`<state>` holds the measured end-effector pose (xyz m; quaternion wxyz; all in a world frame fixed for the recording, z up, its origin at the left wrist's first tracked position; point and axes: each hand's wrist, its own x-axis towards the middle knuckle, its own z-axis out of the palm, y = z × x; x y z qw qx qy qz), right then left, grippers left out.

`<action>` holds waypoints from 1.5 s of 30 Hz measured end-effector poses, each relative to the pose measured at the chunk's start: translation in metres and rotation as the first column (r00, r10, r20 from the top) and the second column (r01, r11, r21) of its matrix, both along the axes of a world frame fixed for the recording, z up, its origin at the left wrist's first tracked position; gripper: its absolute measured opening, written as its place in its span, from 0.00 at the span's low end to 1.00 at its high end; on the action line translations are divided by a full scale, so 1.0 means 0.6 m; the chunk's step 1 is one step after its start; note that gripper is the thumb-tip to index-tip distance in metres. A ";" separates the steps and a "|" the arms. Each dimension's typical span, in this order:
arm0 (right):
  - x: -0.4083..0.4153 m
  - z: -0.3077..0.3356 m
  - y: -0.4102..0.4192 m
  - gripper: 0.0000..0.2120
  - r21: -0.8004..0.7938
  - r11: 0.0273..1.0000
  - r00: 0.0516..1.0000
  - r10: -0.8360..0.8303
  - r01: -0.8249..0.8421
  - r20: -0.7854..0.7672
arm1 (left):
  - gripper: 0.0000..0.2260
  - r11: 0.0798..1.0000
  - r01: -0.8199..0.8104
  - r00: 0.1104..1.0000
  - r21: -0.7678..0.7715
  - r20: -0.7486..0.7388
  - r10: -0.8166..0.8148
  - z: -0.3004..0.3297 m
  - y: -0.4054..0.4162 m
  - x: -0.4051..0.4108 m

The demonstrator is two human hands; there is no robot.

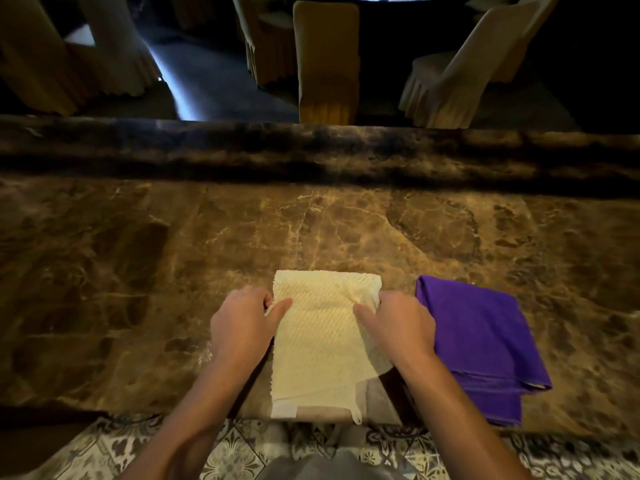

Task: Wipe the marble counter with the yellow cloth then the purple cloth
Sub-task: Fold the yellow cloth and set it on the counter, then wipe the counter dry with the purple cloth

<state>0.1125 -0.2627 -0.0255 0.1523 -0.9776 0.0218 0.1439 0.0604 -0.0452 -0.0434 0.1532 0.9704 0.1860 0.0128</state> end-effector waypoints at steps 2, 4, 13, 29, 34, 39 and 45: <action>-0.003 0.005 0.004 0.18 -0.021 1.000 1.000 -0.008 0.008 0.010 | 0.18 1.000 0.011 1.000 -0.006 0.019 -0.011 -0.003 0.004 0.000; -0.008 0.009 0.006 0.19 -0.045 0.999 1.000 -0.016 0.016 0.018 | 0.17 0.999 0.031 0.999 -0.008 0.028 -0.031 -0.004 0.008 -0.001; -0.027 0.071 -0.056 0.19 0.086 0.984 0.961 -0.173 0.158 0.216 | 0.22 0.994 0.100 0.981 0.032 0.161 -0.104 0.025 0.000 0.006; -0.042 0.014 -0.293 0.39 -0.087 0.896 0.901 -0.431 0.435 0.058 | 0.31 0.865 0.501 0.842 0.040 -0.255 -0.476 0.051 -0.306 0.105; -0.035 0.010 -0.280 0.37 -0.059 0.918 0.920 -0.392 0.391 0.001 | 0.27 0.886 0.461 0.854 -0.051 -0.243 -0.459 0.045 -0.351 0.111; -0.031 -0.008 -0.293 0.27 0.225 0.883 0.911 -0.403 0.411 -0.084 | 0.25 0.892 0.298 0.896 -0.341 -0.221 -0.384 0.026 -0.355 0.108; -0.044 0.002 -0.299 0.12 0.846 0.247 0.840 -0.416 0.472 -0.347 | 0.10 0.473 -0.080 0.923 -0.878 -0.244 -0.297 0.056 -0.349 0.093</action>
